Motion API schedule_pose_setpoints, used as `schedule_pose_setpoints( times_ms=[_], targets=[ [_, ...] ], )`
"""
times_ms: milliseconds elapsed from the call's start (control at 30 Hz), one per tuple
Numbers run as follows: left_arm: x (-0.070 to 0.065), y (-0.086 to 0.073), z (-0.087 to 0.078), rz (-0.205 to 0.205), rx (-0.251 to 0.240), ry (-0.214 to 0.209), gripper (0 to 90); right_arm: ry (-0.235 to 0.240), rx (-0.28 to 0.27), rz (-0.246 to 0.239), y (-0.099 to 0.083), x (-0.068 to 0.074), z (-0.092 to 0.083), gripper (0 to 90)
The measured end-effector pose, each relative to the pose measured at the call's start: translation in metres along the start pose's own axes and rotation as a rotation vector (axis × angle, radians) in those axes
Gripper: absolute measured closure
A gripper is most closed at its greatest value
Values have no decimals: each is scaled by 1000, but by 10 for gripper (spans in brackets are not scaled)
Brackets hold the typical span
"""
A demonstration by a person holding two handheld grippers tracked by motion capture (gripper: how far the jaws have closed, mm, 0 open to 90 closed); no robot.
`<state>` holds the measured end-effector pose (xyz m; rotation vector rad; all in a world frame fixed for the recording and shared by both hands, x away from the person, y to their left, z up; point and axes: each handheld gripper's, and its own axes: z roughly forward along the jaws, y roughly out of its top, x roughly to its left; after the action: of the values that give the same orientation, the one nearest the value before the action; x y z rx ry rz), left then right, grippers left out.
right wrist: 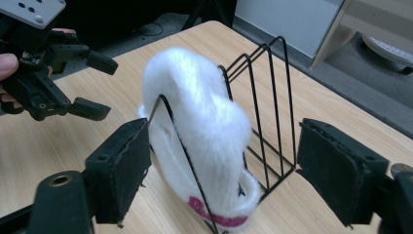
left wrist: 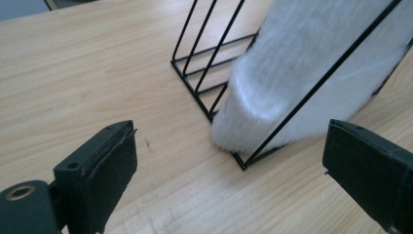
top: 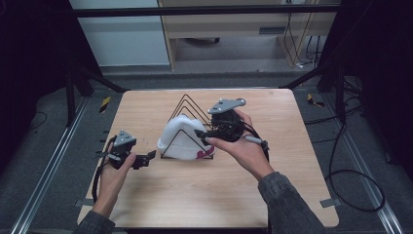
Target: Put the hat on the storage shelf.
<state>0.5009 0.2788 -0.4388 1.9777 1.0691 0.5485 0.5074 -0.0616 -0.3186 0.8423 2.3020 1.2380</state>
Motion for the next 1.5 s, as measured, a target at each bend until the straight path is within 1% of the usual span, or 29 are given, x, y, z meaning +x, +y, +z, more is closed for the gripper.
schedule_pose_setpoints(
  times_ms=[67, 100, 167, 267, 300, 433, 533, 600, 667, 833, 900, 1033, 1100, 1133, 1167, 1300, 1500],
  targets=[
    [-1, -3, 1, 9, 14, 2, 51, -10, 9, -2, -3, -1, -3, 169],
    [-1, -4, 2, 18, 27, 5, 51, -15, 11, -6, -5, -2, -4, 158],
    [-1, -7, 3, 29, 37, 15, 51, -27, 14, -11, -8, -5, -7, 134],
    [0, -12, 8, 20, 54, 11, 51, -33, 16, -12, -13, -8, -11, 127],
    [1, -14, 9, 24, 70, 14, 51, -35, 16, -9, -14, -10, -13, 122],
    [4, -21, 15, 27, 96, 13, 52, -35, 17, -14, -22, -15, -18, 102],
    [7, -28, 19, 27, 117, 24, 52, -45, 12, -5, -27, -19, -23, 87],
    [9, -31, 21, 17, 130, 22, 53, -58, 12, 6, -31, -23, -26, 78],
    [11, -33, 23, 19, 141, 27, 53, -67, 13, 18, -35, -26, -29, 78],
    [13, -35, 26, 12, 148, 34, 52, -85, 9, 39, -47, -34, -37, 76],
    [15, -36, 28, 9, 159, 34, 52, -91, 9, 44, -51, -36, -39, 76],
    [16, -42, 35, -5, 188, 22, 49, -121, 10, 70, -61, -43, -43, 87],
    [18, -46, 39, 2, 219, 17, 46, -137, 5, 87, -67, -47, -45, 90],
    [17, -49, 41, 9, 212, 30, 40, -146, 6, 91, -70, -48, -46, 92],
    [18, -52, 41, 2, 187, 28, 11, -152, 5, 93, -73, -50, -48, 93],
    [19, -56, 40, 7, 154, 30, 3, -175, 9, 102, -86, -55, -54, 97],
    [19, -56, 40, 8, 155, 30, 0, -197, 19, 119, -104, -60, -60, 99]
  ],
)
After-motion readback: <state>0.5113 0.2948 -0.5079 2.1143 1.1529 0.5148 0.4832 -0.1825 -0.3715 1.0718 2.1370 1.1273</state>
